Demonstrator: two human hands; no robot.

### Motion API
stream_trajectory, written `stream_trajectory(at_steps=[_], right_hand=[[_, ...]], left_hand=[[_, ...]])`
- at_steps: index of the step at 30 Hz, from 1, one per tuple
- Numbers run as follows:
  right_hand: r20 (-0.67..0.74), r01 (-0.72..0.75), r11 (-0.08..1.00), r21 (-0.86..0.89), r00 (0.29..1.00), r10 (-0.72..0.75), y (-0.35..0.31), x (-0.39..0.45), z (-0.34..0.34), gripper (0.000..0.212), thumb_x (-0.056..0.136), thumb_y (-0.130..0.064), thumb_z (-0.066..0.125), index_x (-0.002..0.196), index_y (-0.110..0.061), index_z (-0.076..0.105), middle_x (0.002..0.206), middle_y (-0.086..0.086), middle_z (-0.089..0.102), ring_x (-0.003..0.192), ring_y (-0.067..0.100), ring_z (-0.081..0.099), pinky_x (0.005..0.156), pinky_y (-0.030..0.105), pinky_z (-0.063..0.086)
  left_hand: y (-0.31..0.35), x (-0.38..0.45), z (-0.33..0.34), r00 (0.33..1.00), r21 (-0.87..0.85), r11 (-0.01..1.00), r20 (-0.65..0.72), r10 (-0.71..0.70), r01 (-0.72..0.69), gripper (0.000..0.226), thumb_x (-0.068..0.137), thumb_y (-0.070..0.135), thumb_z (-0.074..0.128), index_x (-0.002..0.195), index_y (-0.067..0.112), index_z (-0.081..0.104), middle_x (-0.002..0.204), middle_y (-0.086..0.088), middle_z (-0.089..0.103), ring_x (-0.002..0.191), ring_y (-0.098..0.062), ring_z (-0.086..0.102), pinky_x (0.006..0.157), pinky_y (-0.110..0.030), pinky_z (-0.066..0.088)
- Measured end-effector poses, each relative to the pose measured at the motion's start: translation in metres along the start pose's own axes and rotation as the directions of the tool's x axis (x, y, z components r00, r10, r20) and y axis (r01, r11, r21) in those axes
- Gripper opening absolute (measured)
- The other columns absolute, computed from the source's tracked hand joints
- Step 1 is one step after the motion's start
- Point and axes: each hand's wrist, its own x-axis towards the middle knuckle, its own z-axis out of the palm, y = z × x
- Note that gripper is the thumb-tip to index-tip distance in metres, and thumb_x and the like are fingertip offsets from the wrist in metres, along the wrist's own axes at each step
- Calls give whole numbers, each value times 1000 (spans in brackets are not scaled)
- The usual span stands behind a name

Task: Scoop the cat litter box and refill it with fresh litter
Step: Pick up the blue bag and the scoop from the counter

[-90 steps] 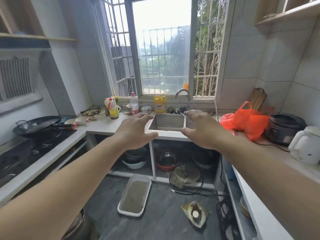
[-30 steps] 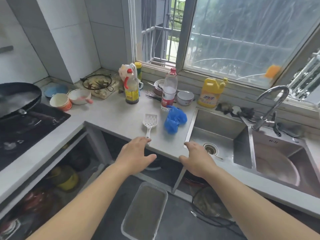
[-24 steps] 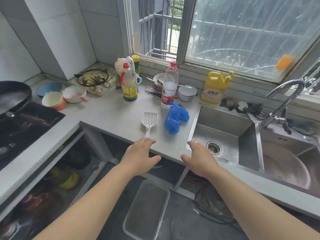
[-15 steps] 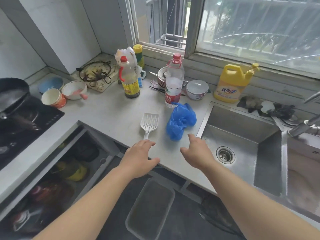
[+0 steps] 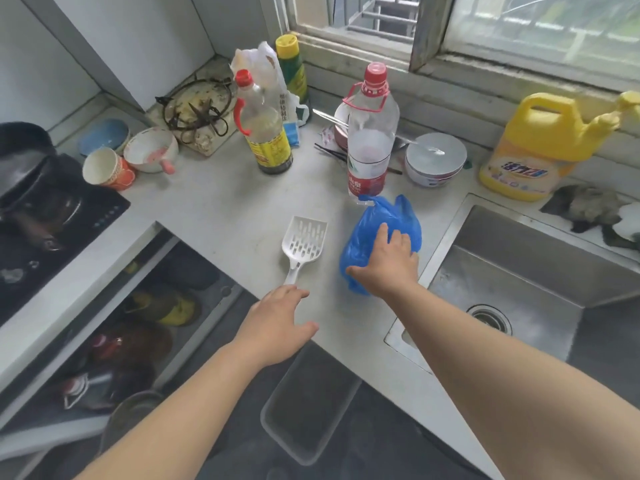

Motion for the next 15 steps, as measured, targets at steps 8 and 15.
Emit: stream_trajectory(at_steps=[8,15], right_hand=[[-121,-3,996,-90,993,-8,5,15,7,9,85,-5,48,91,-11,51,99,9,60,97,29,43,80,36,37],[-323,11,1000,19,946,-4,10,0,4,10,87,-19,50,82,-11,48,124,15,47,108,36,42,89,45,40]], left_hand=[[-8,22,1,999,-30,999,17,-31,32,66,91,52,56,150,30,37,162,6,26,148,-16,26,119,-41,28],[-13,13,-6,1000,-96,995,-4,9,-9,65,91,49,56,150,29,37,160,7,27,146,-15,28,118,-42,28]])
